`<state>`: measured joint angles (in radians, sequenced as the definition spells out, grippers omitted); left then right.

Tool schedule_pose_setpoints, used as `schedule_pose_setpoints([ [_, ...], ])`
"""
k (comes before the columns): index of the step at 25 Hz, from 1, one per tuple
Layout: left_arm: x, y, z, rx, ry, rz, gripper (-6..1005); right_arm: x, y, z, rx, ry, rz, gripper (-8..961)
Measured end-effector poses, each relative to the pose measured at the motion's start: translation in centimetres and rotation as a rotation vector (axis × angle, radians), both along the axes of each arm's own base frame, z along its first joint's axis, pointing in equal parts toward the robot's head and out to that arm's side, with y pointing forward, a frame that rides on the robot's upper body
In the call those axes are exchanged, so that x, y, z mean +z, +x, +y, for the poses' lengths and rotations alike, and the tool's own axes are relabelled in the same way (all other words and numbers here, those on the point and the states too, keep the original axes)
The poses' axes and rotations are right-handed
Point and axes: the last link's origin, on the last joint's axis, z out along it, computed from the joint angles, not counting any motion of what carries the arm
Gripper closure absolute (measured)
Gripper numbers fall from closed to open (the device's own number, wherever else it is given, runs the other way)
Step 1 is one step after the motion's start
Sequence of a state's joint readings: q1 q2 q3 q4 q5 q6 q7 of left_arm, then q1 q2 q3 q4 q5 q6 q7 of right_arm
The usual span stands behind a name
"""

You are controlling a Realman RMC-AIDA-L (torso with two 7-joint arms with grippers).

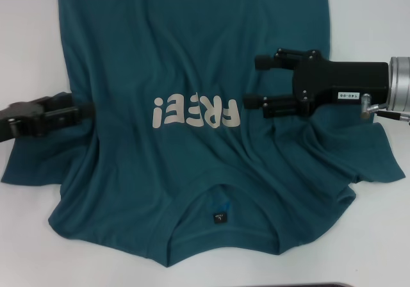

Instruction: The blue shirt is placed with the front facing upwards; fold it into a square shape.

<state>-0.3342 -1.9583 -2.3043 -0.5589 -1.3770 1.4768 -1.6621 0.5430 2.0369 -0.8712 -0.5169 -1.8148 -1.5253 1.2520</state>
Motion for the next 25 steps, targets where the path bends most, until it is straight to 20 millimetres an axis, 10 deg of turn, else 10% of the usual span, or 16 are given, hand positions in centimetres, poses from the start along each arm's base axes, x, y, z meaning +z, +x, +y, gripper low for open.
schedule_pose_setpoints([
  [25,3.2,-5.0,-2.7,0.204,0.064,0.097,118,0.1,-0.1,0.2,-0.001,0.007,-0.001,25],
])
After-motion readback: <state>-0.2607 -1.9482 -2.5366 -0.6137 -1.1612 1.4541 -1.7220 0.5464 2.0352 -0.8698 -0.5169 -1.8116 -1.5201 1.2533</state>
